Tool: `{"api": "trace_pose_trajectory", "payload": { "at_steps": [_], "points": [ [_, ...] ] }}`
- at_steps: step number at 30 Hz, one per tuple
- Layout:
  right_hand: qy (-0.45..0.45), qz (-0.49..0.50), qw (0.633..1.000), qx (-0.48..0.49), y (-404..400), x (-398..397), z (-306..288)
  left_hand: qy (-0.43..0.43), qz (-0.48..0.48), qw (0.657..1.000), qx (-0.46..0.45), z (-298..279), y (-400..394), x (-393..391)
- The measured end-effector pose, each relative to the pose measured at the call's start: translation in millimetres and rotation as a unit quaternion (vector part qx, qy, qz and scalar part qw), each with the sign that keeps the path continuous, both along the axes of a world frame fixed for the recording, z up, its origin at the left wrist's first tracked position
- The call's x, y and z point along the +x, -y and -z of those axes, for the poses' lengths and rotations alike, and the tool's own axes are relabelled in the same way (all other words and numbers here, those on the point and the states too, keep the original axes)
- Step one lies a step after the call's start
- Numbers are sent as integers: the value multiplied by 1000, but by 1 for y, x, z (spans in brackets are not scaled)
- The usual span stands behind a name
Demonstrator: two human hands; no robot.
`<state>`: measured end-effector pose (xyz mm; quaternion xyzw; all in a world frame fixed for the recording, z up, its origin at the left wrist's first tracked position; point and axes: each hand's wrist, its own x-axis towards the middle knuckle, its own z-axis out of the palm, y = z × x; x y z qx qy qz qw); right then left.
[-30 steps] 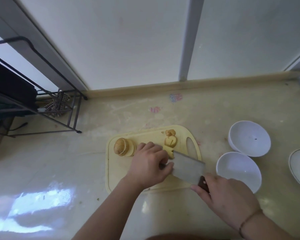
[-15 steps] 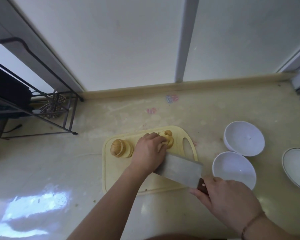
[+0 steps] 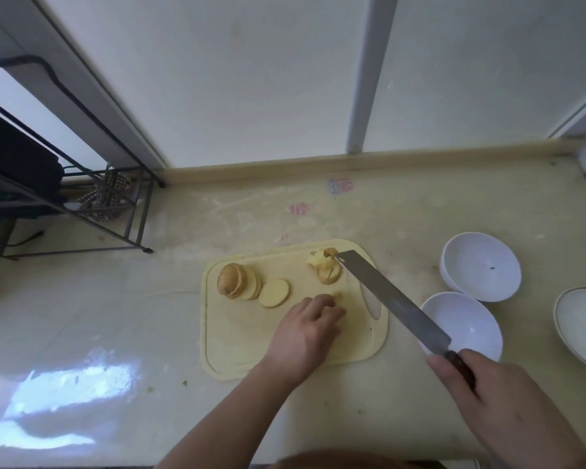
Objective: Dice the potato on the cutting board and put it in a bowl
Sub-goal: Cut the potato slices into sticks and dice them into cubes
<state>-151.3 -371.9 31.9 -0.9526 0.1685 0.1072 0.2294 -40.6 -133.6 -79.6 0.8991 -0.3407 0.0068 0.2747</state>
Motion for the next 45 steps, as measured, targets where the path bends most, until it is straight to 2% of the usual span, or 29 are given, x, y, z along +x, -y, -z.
{"api": "trace_pose_trajectory", "payload": {
  "at_steps": [4,10,13,18,22,26,29,32,37,41,45],
  "points": [
    [-13,-11,1000,8,-6,5,2,33,16,999,-2,4,7,15],
    [-21,-2,999,36,-15,5,0,41,-81,995,43,-3,13,39],
    [-26,9,999,46,-15,4,0,35,-99,993,56,-10,3,41],
    [-26,26,993,115,-18,2,1,54,-141,966,210,-22,-39,38],
    [-51,29,980,192,-30,3,1,102,-71,954,272,-22,-56,34],
    [-105,40,954,276,-39,3,11,70,-47,960,267,-24,-55,29],
    [-154,66,921,351,-50,4,17,1,-41,969,242,-25,-49,14],
    [-175,75,910,368,-57,6,23,-74,-88,971,208,-27,-43,0],
    [-188,80,902,381,-61,9,28,-177,-149,971,66,-28,-48,-19],
    [-178,77,909,368,-62,9,27,-128,-129,981,64,-16,-57,-19],
    [-164,58,924,340,-66,11,30,-66,-184,977,85,-8,-43,-10]
  ]
}}
